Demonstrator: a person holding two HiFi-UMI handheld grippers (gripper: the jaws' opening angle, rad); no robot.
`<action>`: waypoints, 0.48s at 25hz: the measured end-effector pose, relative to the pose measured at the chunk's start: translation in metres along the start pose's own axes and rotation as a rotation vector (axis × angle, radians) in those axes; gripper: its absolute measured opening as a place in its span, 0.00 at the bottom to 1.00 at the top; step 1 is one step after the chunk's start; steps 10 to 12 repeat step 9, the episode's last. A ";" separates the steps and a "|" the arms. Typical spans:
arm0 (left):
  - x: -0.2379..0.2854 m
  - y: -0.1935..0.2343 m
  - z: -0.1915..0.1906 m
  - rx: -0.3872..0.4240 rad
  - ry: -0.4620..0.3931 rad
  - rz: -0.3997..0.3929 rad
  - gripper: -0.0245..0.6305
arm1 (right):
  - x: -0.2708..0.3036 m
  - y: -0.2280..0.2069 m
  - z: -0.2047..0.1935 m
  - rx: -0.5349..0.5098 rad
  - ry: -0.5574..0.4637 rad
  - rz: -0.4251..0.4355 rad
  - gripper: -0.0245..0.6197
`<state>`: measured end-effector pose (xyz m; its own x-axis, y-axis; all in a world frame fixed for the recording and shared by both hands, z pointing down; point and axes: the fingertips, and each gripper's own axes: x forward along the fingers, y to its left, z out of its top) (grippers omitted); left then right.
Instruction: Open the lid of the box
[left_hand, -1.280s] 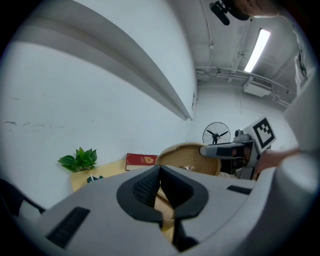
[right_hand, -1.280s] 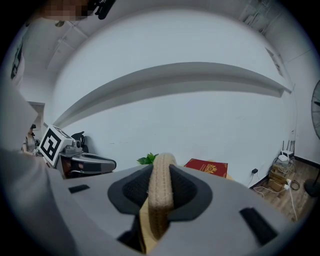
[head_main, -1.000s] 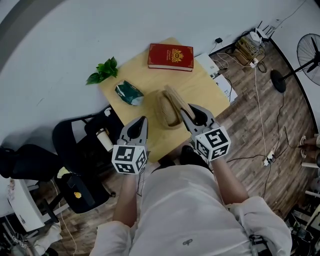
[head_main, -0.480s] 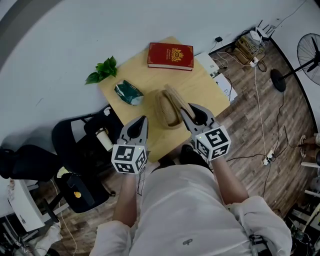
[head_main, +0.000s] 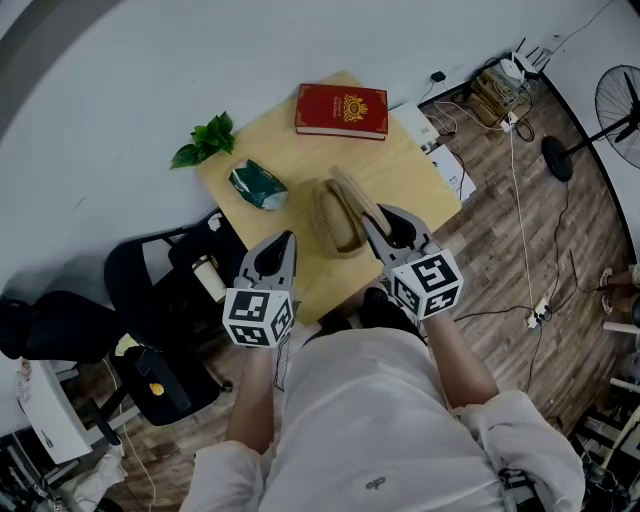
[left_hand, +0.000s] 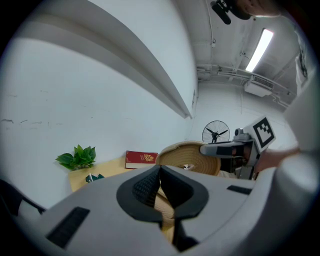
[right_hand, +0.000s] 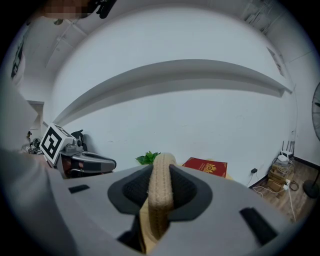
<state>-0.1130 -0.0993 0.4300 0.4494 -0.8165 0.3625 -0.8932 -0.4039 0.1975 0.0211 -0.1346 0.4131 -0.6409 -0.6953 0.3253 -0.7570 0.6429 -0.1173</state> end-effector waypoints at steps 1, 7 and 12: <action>0.000 0.000 0.000 0.000 0.001 0.000 0.05 | 0.000 0.000 0.000 0.000 0.000 0.000 0.18; 0.002 0.000 0.001 -0.001 0.002 -0.003 0.05 | 0.000 -0.002 0.001 0.001 0.002 -0.005 0.18; 0.002 0.000 0.002 -0.001 0.003 -0.004 0.05 | 0.001 -0.003 0.002 0.001 0.002 -0.005 0.18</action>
